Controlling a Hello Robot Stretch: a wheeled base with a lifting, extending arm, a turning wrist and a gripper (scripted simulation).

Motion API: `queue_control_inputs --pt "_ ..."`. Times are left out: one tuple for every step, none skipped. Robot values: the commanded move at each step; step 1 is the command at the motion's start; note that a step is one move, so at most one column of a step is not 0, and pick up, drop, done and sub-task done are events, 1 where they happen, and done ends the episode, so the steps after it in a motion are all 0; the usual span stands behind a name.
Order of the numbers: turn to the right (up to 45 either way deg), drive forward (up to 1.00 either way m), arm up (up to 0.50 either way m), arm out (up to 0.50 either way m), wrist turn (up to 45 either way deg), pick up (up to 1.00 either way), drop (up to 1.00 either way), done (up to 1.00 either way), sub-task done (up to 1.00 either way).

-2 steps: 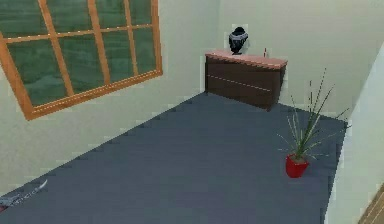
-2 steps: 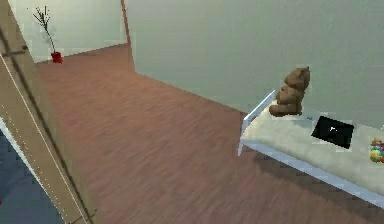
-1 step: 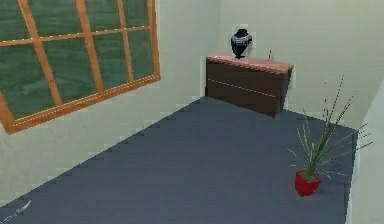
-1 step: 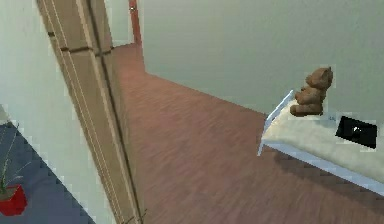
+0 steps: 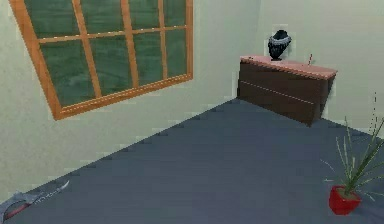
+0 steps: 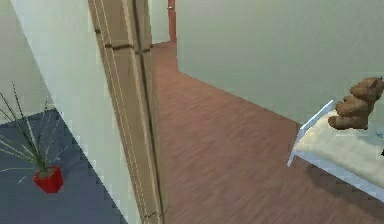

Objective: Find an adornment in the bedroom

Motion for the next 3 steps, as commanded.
queue_control_inputs --pt "0.0 0.2 0.0 0.0 0.0 0.0 0.0 0.0 0.0" --pt "42.0 0.0 0.0 0.0 0.0 0.0 0.0 0.0 0.0" --pt "0.0 0.1 0.0 0.0 0.0 0.0 0.0 0.0 0.0"
